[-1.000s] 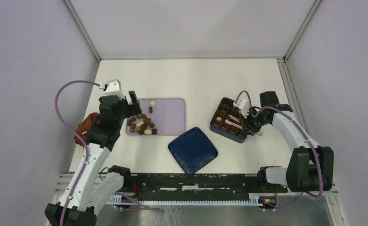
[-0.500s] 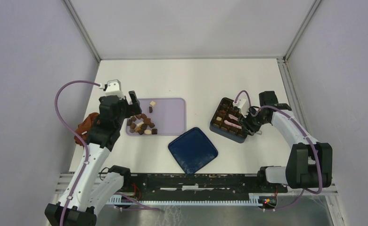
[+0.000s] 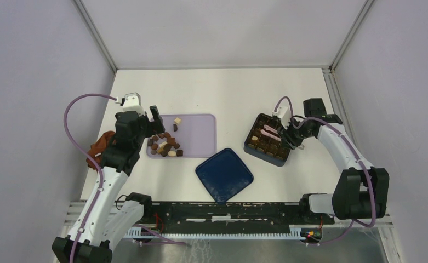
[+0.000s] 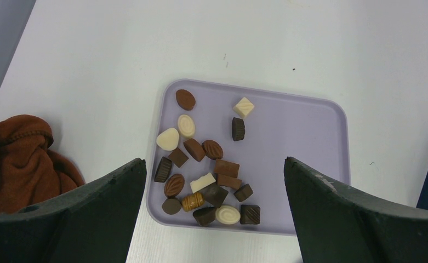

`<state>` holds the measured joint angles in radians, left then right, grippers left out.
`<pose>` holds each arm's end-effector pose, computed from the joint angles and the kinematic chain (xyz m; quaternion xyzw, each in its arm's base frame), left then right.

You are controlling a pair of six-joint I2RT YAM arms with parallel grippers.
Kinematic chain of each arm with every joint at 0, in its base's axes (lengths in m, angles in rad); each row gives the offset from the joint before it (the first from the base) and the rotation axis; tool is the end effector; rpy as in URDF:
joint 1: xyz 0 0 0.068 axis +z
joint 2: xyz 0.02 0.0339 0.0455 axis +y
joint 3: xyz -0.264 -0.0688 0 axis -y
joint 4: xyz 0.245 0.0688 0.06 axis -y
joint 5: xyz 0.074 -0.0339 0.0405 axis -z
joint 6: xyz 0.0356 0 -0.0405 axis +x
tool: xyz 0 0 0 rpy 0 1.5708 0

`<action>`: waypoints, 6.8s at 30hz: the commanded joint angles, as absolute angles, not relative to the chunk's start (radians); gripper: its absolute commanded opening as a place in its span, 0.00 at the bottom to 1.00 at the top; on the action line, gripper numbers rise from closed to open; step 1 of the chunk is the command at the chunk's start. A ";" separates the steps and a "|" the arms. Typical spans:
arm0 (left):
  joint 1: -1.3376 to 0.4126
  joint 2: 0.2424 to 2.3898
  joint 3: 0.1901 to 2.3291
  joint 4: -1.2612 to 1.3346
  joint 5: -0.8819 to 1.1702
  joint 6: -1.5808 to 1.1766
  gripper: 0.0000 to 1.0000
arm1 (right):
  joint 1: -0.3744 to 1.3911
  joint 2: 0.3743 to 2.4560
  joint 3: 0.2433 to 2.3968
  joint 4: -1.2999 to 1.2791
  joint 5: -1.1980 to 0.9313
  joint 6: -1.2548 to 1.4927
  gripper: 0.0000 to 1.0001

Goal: Pack the chocolate
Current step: Place the fake chocolate in the packing box, then pick up the fake chocolate from the plate, then place the fake chocolate in the packing box.

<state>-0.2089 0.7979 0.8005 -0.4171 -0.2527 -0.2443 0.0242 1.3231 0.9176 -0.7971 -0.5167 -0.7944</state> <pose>0.1777 -0.0286 0.3194 -0.0836 0.8295 -0.0190 0.5520 0.2414 0.0234 0.2300 -0.4212 0.8534 0.1663 0.2584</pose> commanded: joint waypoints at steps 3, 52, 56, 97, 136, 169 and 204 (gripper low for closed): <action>-0.203 0.783 0.801 -0.393 -0.240 -0.207 1.00 | 0.063 1.318 1.041 -0.809 -0.617 -0.776 0.40; -0.203 0.698 0.790 -0.377 -0.320 -0.214 1.00 | 0.891 2.185 1.809 -0.726 -0.230 -0.706 0.40; -0.203 0.699 0.789 -0.377 -0.321 -0.214 1.00 | 0.896 2.198 1.816 -0.729 -0.235 -0.709 0.40; -0.202 0.706 0.789 -0.377 -0.317 -0.213 1.00 | 0.933 2.187 1.811 -0.707 -0.239 -0.698 0.23; -0.202 0.763 0.792 -0.384 -0.284 -0.210 1.00 | 0.498 1.398 1.124 -0.636 -0.400 -0.670 0.14; -0.202 0.783 0.792 -0.387 -0.268 -0.210 1.00 | -0.135 1.201 0.787 -0.891 -0.457 -1.007 0.21; -0.202 0.789 0.789 -0.378 -0.243 -0.214 1.00 | -0.062 1.222 0.932 -0.883 -0.672 -0.920 0.31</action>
